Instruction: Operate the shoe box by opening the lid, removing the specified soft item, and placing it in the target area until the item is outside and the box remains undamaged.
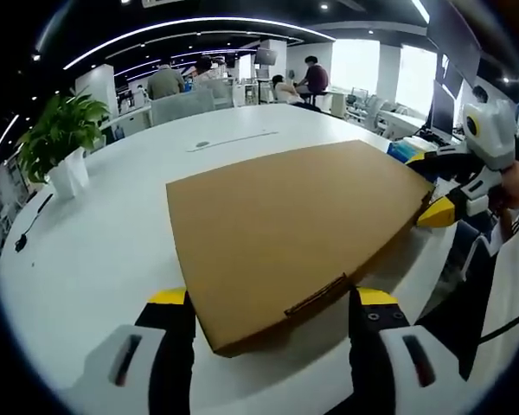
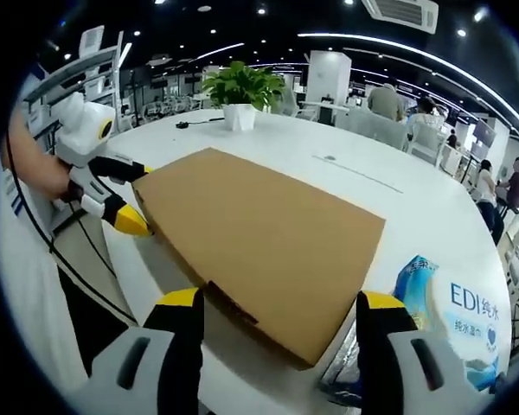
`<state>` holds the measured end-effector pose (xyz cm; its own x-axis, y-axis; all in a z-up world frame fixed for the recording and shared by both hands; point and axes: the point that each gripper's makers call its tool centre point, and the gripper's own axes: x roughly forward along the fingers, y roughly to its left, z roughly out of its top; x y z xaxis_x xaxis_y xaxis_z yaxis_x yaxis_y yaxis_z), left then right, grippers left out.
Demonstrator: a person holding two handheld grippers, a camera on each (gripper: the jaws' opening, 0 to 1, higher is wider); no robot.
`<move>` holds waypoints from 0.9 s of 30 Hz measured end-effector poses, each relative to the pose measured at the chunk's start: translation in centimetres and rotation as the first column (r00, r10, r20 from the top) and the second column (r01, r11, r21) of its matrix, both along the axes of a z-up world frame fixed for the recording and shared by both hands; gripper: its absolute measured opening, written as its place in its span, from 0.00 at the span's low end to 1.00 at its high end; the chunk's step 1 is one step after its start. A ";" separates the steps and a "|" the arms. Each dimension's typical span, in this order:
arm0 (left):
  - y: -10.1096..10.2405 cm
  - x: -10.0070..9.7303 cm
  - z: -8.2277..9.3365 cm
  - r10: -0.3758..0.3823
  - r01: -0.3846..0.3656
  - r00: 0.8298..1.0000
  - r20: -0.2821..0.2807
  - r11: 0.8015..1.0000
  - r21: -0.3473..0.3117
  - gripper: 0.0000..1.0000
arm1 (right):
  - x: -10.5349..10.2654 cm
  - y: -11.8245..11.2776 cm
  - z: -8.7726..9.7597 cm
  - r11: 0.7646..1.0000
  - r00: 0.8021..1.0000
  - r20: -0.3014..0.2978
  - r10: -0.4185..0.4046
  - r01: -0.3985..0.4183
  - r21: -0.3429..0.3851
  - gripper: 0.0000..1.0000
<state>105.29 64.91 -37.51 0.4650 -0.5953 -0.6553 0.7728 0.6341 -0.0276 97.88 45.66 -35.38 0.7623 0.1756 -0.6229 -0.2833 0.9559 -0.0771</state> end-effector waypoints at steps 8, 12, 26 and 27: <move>0.0 -0.6 0.0 -0.006 0.006 1.000 0.001 1.000 -0.002 0.74 | -0.8 0.0 0.0 1.000 1.000 0.003 -0.007 0.007 -0.002 0.72; 0.1 -0.8 -0.1 0.000 0.000 1.000 -0.001 1.000 -0.002 0.74 | -1.0 0.1 0.0 1.000 1.000 0.000 -0.006 0.006 -0.008 0.71; 0.1 -2.1 0.1 -0.004 0.004 1.000 -0.008 1.000 -0.004 0.73 | -2.2 0.2 0.1 0.999 1.000 -0.023 0.017 -0.018 -0.031 0.69; 0.1 -2.1 0.1 -0.003 0.003 1.000 -0.010 1.000 -0.005 0.73 | -2.2 0.2 0.1 0.999 1.000 -0.024 0.018 -0.019 -0.032 0.69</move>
